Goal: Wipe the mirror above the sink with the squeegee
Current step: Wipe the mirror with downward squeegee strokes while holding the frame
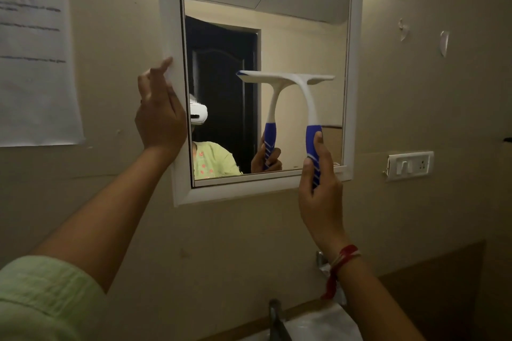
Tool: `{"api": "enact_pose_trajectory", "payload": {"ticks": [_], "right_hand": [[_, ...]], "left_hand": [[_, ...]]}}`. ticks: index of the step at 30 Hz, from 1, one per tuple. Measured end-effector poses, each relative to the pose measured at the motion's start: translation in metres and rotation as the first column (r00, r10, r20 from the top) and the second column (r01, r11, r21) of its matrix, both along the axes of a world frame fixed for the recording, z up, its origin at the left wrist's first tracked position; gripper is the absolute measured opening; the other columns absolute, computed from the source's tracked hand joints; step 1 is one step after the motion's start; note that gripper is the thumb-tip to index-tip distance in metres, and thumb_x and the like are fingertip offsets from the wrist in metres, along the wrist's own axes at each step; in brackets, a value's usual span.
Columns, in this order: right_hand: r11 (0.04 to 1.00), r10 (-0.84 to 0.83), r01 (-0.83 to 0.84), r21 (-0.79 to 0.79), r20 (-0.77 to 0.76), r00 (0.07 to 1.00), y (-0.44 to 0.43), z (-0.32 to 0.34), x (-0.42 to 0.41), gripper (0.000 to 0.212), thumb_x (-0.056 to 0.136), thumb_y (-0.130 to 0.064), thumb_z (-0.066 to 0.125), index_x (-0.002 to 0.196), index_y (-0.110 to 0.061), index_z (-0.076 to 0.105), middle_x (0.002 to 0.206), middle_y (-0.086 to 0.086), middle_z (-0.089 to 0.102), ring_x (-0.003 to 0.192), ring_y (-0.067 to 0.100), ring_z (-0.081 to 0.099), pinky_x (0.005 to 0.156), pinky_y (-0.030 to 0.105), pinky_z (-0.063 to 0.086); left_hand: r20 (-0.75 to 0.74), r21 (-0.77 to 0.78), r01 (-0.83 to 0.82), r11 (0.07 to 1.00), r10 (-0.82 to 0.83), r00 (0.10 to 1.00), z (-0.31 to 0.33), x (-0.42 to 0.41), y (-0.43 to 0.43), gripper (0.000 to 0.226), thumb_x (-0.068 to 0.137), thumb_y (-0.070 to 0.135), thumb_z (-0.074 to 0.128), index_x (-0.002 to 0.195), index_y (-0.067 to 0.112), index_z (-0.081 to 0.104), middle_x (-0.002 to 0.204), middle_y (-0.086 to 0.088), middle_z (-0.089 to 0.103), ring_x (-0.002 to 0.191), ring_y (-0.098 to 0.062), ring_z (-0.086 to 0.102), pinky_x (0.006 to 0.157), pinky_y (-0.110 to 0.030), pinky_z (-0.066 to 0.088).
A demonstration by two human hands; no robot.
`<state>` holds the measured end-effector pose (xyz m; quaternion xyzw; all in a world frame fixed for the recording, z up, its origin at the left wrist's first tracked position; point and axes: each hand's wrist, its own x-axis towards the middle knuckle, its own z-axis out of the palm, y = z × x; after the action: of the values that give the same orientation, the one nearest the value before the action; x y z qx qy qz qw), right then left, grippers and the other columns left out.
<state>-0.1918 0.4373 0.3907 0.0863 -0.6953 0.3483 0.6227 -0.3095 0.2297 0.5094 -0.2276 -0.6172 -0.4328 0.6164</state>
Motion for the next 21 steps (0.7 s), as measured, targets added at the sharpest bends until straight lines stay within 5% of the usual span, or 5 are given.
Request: {"api": "enact_pose_trajectory", "payload": {"ticks": [5, 10, 15, 21], "right_hand": [[1.0, 0.027, -0.026, -0.017, 0.042, 0.999, 0.002, -0.019, 0.002, 0.049, 0.09, -0.041, 0.034, 0.136, -0.048, 0.017, 0.113, -0.002, 0.054, 0.058, 0.007, 0.056, 0.051, 0.015, 0.05], [0.999, 0.039, -0.036, -0.038, 0.07, 0.997, 0.002, -0.033, 0.005, 0.05, 0.089, -0.042, 0.034, 0.136, -0.046, 0.017, 0.104, -0.012, 0.052, 0.056, 0.01, 0.055, 0.052, 0.027, 0.055], [0.999, 0.02, -0.016, -0.035, 0.096, 0.995, 0.001, -0.05, 0.009, 0.05, 0.09, -0.045, 0.032, 0.138, -0.042, 0.018, 0.106, 0.006, 0.055, 0.058, 0.01, 0.054, 0.051, 0.027, 0.054], [0.999, 0.027, -0.019, -0.051, 0.15, 0.988, -0.002, -0.076, 0.015, 0.047, 0.09, -0.045, 0.033, 0.135, -0.049, 0.017, 0.098, 0.008, 0.056, 0.062, 0.01, 0.055, 0.054, 0.024, 0.051]], "left_hand": [[-0.012, 0.005, 0.001, 1.0, -0.001, 1.0, 0.0, 0.0, 0.001, 0.034, 0.1, 0.019, 0.027, 0.129, 0.018, 0.044, 0.12, -0.014, 0.051, 0.056, 0.004, 0.039, 0.056, 0.004, 0.033], [-0.009, 0.011, -0.012, 1.0, 0.013, 1.0, 0.0, -0.002, 0.002, 0.036, 0.099, 0.02, 0.026, 0.13, 0.018, 0.044, 0.119, -0.013, 0.052, 0.057, 0.005, 0.038, 0.053, 0.003, 0.033], [-0.019, 0.018, -0.041, 0.999, 0.041, 0.999, -0.001, 0.0, 0.004, 0.036, 0.099, 0.019, 0.026, 0.128, 0.016, 0.046, 0.118, -0.013, 0.054, 0.075, -0.006, 0.048, 0.055, 0.006, 0.03], [-0.006, 0.025, -0.034, 0.999, 0.034, 0.999, -0.001, -0.003, 0.003, 0.037, 0.1, 0.02, 0.025, 0.13, 0.014, 0.045, 0.119, -0.014, 0.053, 0.067, 0.015, 0.044, 0.057, 0.003, 0.035]]}}
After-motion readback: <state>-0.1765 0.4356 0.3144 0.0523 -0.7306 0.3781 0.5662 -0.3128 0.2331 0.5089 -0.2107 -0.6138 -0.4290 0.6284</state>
